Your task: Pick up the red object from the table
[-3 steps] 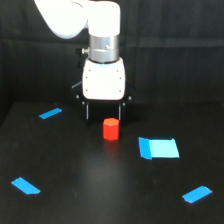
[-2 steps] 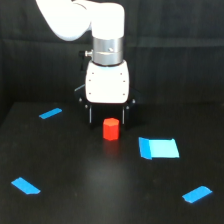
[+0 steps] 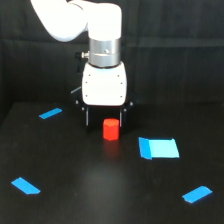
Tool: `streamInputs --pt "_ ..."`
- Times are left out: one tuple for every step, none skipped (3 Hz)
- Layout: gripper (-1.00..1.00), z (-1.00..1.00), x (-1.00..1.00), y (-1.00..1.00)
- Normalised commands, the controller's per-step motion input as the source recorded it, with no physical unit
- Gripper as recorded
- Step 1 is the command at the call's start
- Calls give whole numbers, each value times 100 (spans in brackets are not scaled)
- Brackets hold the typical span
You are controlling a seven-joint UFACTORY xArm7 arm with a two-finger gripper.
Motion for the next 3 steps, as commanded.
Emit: streamInputs --pt "-81 -16 -5 5" --pt "-95 -13 -7 0" --pt "-95 -5 -16 -9"
